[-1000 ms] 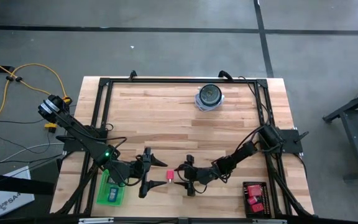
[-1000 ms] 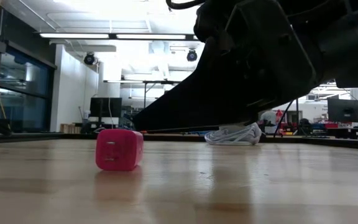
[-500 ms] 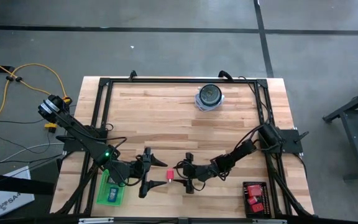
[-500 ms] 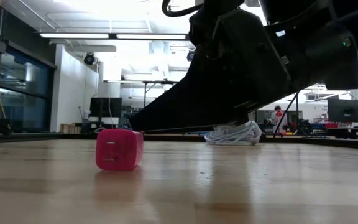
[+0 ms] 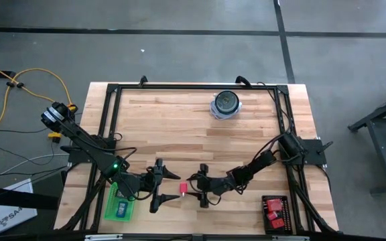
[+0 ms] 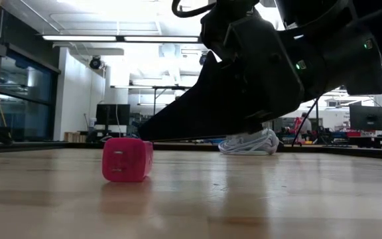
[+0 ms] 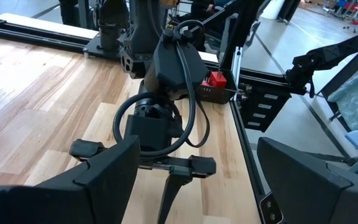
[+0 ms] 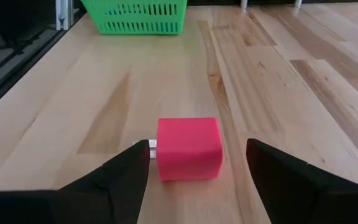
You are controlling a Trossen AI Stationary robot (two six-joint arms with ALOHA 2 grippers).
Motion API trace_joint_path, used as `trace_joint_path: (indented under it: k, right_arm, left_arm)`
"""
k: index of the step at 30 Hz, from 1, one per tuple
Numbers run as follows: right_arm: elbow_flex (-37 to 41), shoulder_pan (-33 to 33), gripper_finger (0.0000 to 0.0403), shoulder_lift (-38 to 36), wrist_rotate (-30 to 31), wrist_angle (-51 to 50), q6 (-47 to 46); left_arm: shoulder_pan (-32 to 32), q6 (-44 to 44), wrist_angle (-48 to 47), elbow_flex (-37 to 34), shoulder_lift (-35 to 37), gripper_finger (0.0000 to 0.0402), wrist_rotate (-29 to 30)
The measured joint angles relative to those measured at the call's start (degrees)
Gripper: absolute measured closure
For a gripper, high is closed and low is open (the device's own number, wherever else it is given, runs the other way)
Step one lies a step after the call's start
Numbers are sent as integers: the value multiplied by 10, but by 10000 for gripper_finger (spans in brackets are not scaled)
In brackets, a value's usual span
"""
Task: Pick & Place Office items
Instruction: Put the pink charger adapter into the black bin
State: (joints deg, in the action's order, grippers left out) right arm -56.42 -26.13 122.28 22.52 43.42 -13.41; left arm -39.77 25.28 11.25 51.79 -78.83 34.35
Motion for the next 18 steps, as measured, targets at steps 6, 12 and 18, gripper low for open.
trace_joint_path:
  k: [6, 12, 18]
  right_arm:
    - [-20, 0, 149, 0, 0, -39, 2]
    - [-23, 0, 149, 0, 0, -41, 12]
    - [-23, 0, 149, 0, 0, -48, -1]
  left_arm:
    - [0, 0, 0, 0, 0, 85, 0]
    - [0, 0, 0, 0, 0, 85, 0]
    - [0, 0, 0, 0, 0, 85, 0]
